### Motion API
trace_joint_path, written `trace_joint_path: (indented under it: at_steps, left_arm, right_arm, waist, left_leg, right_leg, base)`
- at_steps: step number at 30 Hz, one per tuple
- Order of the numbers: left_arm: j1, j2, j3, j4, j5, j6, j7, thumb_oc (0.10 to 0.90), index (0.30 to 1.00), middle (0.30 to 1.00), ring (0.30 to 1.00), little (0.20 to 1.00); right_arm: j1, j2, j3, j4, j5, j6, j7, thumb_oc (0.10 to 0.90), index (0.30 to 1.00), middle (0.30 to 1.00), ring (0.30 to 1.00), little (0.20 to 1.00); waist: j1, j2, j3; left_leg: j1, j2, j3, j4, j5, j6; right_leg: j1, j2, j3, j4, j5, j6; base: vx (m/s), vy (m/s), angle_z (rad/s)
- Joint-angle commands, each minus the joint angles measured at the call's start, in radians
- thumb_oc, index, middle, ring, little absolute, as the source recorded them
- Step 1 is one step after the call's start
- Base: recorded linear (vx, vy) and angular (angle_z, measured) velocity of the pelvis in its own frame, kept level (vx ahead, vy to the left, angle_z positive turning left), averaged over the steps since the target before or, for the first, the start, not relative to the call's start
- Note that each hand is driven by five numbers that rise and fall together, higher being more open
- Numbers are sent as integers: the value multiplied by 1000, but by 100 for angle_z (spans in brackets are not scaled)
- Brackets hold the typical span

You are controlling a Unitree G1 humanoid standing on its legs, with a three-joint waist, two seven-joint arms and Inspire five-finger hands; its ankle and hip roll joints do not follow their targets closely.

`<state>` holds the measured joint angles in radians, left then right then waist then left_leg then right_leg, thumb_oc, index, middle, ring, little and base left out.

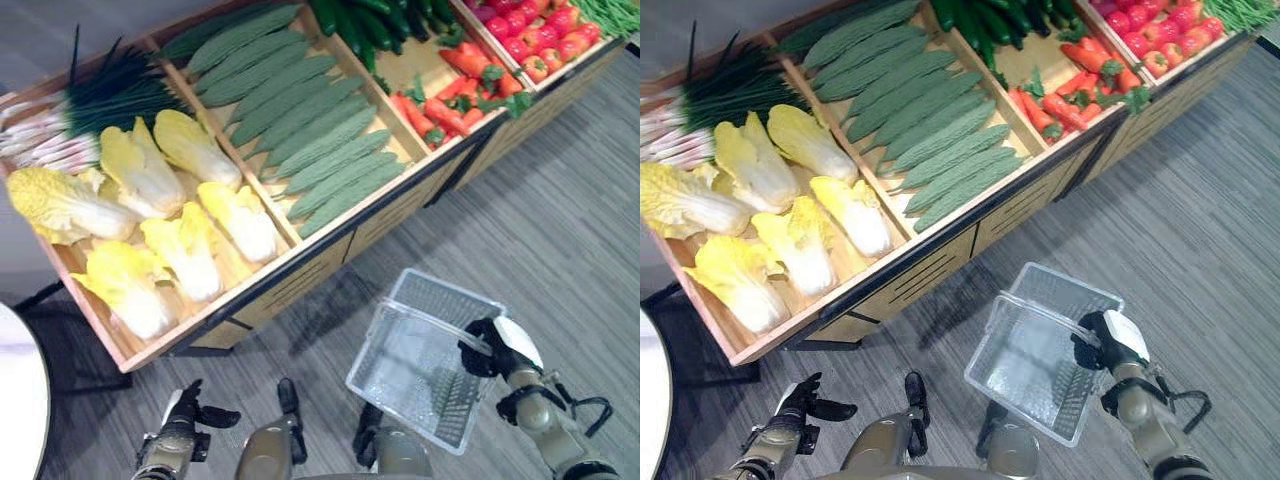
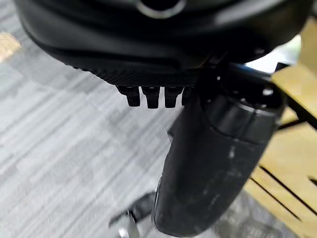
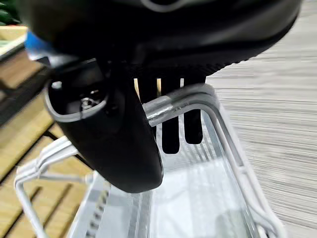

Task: Get the vegetables into the basket

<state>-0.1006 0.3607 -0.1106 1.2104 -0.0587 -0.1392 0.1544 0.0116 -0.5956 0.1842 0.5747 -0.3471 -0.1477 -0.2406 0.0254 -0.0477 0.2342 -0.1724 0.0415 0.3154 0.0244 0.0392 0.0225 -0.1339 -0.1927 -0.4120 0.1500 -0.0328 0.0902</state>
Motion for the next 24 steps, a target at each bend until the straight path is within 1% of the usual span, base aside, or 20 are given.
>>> trace_joint_path:
  at_steps: [1, 2, 3, 4, 5, 6, 8, 9, 10, 11, 12, 13, 14, 15, 16, 18, 21, 22, 23, 24]
  left_arm:
    - [31, 20, 30, 9, -10, -28, 19, 900, 1000, 1000, 1000, 1000]
    - [34, 20, 34, 15, -14, -29, 18, 900, 1000, 1000, 1000, 1000]
    - [33, 22, 35, 20, -18, -30, 17, 900, 1000, 1000, 1000, 1000]
    - [24, 27, 23, 31, -20, -31, 12, 900, 1000, 1000, 1000, 1000]
    - [24, 28, 20, 35, -22, -31, 9, 900, 1000, 1000, 1000, 1000]
    - [24, 28, 20, 35, -22, -31, 9, 900, 1000, 1000, 1000, 1000]
    - [17, 35, 8, 42, -23, -34, 5, 900, 1000, 1000, 1000, 1000]
    - [6, 40, -2, 51, -26, -38, 1, 900, 1000, 1000, 1000, 1000]
    - [-3, 42, -5, 52, -32, -39, 2, 900, 1000, 1000, 1000, 1000]
    - [-9, 47, -5, 53, -36, -42, 4, 900, 1000, 1000, 1000, 1000]
    - [-9, 47, -6, 53, -36, -42, 4, 900, 1000, 1000, 1000, 1000]
    - [-29, 54, -8, 55, -46, -46, 15, 900, 1000, 1000, 1000, 1000]
    - [-31, 54, 0, 56, -58, -45, 25, 900, 1000, 1000, 1000, 1000]
    - [-36, 47, 5, 56, -60, -44, 32, 900, 1000, 1000, 1000, 1000]
    - [-32, 44, 18, 70, -63, -39, 33, 900, 1000, 1000, 1000, 1000]
    - [-20, 36, 31, 79, -65, -34, 37, 900, 1000, 1000, 1000, 1000]
    - [5, 13, 47, 99, -61, -21, 35, 900, 1000, 1000, 1000, 1000]
    - [26, -21, 76, 125, -77, -9, 45, 900, 1000, 1000, 1000, 1000]
    - [26, -40, 81, 128, -91, -7, 63, 900, 1000, 1000, 1000, 1000]
    - [27, -40, 81, 128, -91, -7, 63, 900, 1000, 1000, 1000, 1000]
  right_arm:
    - [-75, -32, -47, 64, 61, -30, -93, 400, 300, 300, 300, 300]
    - [-88, -24, -40, 116, 69, -29, -96, 400, 300, 300, 300, 300]
    - [-98, -23, -34, 174, 72, -24, -97, 400, 300, 300, 300, 300]
    - [-116, -15, -30, 311, 88, -16, -98, 400, 300, 300, 300, 300]
    - [-122, -14, -26, 372, 96, -12, -94, 400, 300, 300, 300, 300]
    - [-123, -14, -25, 373, 96, -12, -94, 400, 300, 300, 300, 300]
    - [-139, -15, -27, 502, 113, -7, -91, 400, 300, 300, 300, 300]
    - [-148, -17, -47, 590, 146, -4, -88, 400, 300, 300, 300, 300]
    - [-150, -22, -66, 619, 169, -5, -90, 400, 300, 300, 300, 300]
    - [-145, -20, -76, 626, 185, -7, -91, 400, 300, 300, 300, 300]
    - [-145, -20, -77, 626, 185, -7, -91, 400, 300, 300, 300, 300]
    - [-128, -23, -104, 648, 215, -9, -96, 400, 300, 300, 300, 300]
    - [-115, -21, -113, 639, 220, -9, -98, 400, 300, 300, 300, 300]
    - [-106, -14, -130, 671, 234, -9, -99, 400, 300, 300, 300, 300]
    - [-104, -10, -127, 689, 232, -6, -91, 400, 300, 300, 300, 300]
    - [-84, -9, -127, 732, 221, 1, -82, 400, 300, 300, 300, 300]
    - [-60, 3, -157, 757, 235, 10, -87, 400, 300, 300, 300, 300]
    - [-37, 22, -171, 770, 258, 11, -90, 400, 300, 300, 300, 300]
    - [-13, 33, -184, 787, 270, 14, -94, 400, 300, 300, 300, 300]
    - [-13, 32, -184, 787, 270, 14, -94, 400, 300, 300, 300, 300]
  waist:
    - [0, -59, -37]
    - [4, -58, -39]
    - [2, -54, -38]
    - [-12, -45, -33]
    - [-16, -42, -33]
    - [-16, -42, -32]
    - [-22, -30, -34]
    - [-30, -28, -30]
    - [-36, -26, -28]
    - [-41, -30, -30]
    - [-42, -29, -29]
    - [-51, -34, -25]
    - [-56, -36, -23]
    - [-53, -45, -25]
    - [-51, -44, -31]
    - [-50, -35, -48]
    - [-52, -21, -72]
    - [-52, -10, -85]
    - [-54, -2, -86]
    - [-55, -2, -86]
  left_leg:
    - [-1, 53, 12, 33, -15, -68]
    - [14, 48, 18, 16, -15, -59]
    - [27, 44, 12, 2, -13, -53]
    - [49, 40, -15, -13, -12, -49]
    - [62, 40, -22, -21, -13, -51]
    - [62, 40, -22, -21, -13, -51]
    - [71, 44, -52, -26, -12, -59]
    - [79, 45, -90, -22, -17, -69]
    - [81, 44, -114, -17, -22, -74]
    - [78, 44, -132, -10, -24, -79]
    - [78, 45, -133, -8, -26, -79]
    - [75, 49, -183, 13, -39, -90]
    - [73, 52, -201, 26, -45, -95]
    - [63, 53, -225, 48, -48, -102]
    - [63, 62, -228, 42, -41, -109]
    - [65, 82, -248, 19, -20, -122]
    - [73, 111, -255, -25, 14, -143]
    - [71, 126, -258, -38, 40, -159]
    - [66, 129, -250, -43, 58, -163]
    - [66, 128, -251, -44, 58, -163]
  right_leg:
    - [36, -109, 51, 17, 180, 122]
    - [25, -121, 57, 56, 191, 127]
    - [12, -123, 77, 103, 201, 129]
    - [-27, -90, 155, 159, 203, 125]
    - [-38, -78, 179, 150, 196, 121]
    - [-37, -77, 180, 150, 196, 121]
    - [-60, -56, 230, 91, 171, 109]
    - [-72, -42, 298, 15, 157, 111]
    - [-88, -35, 344, -23, 159, 113]
    - [-102, -34, 375, -48, 170, 117]
    - [-100, -33, 374, -48, 170, 117]
    - [-117, -30, 424, -90, 179, 122]
    - [-117, -31, 417, -91, 184, 122]
    - [-93, -35, 384, -104, 171, 116]
    - [-84, -26, 379, -110, 164, 111]
    - [-57, -4, 358, -132, 152, 98]
    - [-21, 21, 319, -171, 145, 87]
    - [9, 33, 288, -196, 137, 77]
    - [24, 28, 261, -198, 130, 72]
    - [25, 28, 260, -198, 130, 72]
  base:
    - [42, 139, -2]
    - [45, 151, -5]
    - [80, 141, -12]
    - [97, 92, -11]
    - [82, 40, 10]
    - [76, -22, 41]
    - [116, -87, 57]
    - [157, -154, 43]
    - [155, -186, 36]
    - [86, -111, 56]
    - [112, -230, 71]
    - [125, -262, 114]
    - [157, -405, 155]
    - [107, -345, 152]
    - [91, -345, 128]
    - [92, -273, 47]
    - [103, -251, 22]
    - [100, -256, 60]
    - [75, -200, 72]
    - [38, -79, 79]
